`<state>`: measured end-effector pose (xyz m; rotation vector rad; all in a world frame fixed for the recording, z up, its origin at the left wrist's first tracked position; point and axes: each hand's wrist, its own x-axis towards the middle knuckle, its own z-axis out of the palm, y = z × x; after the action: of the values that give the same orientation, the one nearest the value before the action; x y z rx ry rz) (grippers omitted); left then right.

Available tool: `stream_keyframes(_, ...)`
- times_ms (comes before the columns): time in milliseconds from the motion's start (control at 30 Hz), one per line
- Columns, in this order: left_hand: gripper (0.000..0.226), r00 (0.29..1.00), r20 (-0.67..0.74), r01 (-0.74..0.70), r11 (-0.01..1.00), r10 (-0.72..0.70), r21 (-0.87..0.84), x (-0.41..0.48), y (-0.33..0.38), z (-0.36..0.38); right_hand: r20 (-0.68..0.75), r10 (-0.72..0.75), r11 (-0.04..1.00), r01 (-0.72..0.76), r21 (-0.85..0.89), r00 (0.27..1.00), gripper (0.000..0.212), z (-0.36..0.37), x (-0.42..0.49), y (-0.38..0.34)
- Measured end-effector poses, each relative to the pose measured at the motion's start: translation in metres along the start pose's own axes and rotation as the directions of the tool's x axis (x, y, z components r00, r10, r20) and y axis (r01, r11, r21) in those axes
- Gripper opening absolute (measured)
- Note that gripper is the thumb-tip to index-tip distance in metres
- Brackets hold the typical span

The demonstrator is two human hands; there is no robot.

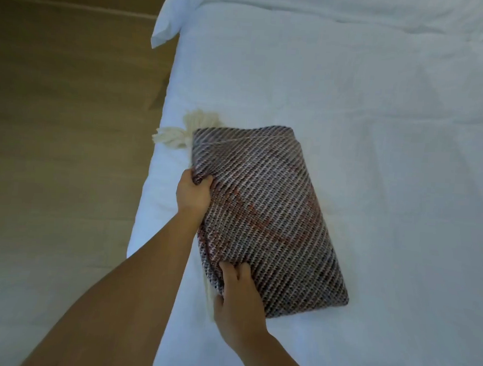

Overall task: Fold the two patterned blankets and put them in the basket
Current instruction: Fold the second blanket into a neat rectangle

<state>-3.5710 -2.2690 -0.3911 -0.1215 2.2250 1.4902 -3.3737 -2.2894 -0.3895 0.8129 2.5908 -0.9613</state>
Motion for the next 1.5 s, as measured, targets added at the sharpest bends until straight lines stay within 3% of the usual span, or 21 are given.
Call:
stream_keyframes(67,0.050,0.979,0.030,0.200,0.980,-0.200,-0.014,-0.004,-0.015,-0.006,0.076,0.002,1.000,-0.001,-0.005,0.997,0.062,0.006,-0.006,0.004)
stream_keyframes(100,0.056,0.971,0.063,0.230,0.973,-0.230,0.003,-0.009,-0.017,-0.006,0.104,-0.010,1.000,0.011,-0.004,0.995,0.066,0.007,-0.008,0.005)
stream_keyframes(200,0.065,0.990,0.139,-0.002,0.971,-0.032,0.238,-0.027,-0.014,-0.009,0.075,-0.042,0.997,0.037,0.074,0.996,0.064,0.003,-0.011,0.002)
stream_keyframes(300,0.080,0.964,0.192,-0.256,0.839,0.184,0.481,-0.048,-0.014,-0.018,-0.057,-0.055,0.994,0.060,0.093,0.997,0.050,-0.010,-0.009,-0.003)
stream_keyframes(400,0.078,0.934,0.277,-0.350,0.731,0.226,0.585,-0.067,-0.014,-0.030,-0.192,-0.070,0.997,0.066,-0.027,0.979,0.041,-0.021,-0.004,-0.003)
stream_keyframes(467,0.074,0.902,0.369,-0.418,0.668,0.225,0.616,-0.077,-0.014,-0.037,-0.242,-0.028,0.999,0.017,-0.049,0.970,0.051,-0.024,0.000,-0.001)
stream_keyframes(567,0.069,0.858,0.460,-0.497,0.600,0.229,0.627,-0.085,-0.022,-0.058,-0.280,0.075,0.993,-0.096,-0.062,0.957,0.066,-0.012,0.001,-0.001)
stream_keyframes(733,0.064,0.809,0.551,-0.559,0.553,0.203,0.618,-0.090,-0.041,-0.097,-0.389,0.146,0.983,-0.179,-0.049,0.910,0.065,0.027,-0.007,-0.029)
stream_keyframes(833,0.062,0.712,0.671,-0.659,0.530,0.209,0.534,-0.090,-0.051,-0.128,-0.468,0.245,0.964,-0.264,0.026,0.849,0.063,0.046,-0.009,-0.061)
stream_keyframes(1067,0.060,0.586,0.795,-0.795,0.303,0.159,0.526,-0.043,-0.042,-0.208,-0.522,0.422,0.899,-0.416,0.136,0.741,0.062,0.056,-0.027,-0.111)
stream_keyframes(1500,0.059,0.424,0.876,-0.896,0.247,0.230,0.369,-0.037,-0.016,-0.177,-0.585,0.567,0.816,-0.489,0.306,0.580,0.061,0.037,-0.029,-0.106)
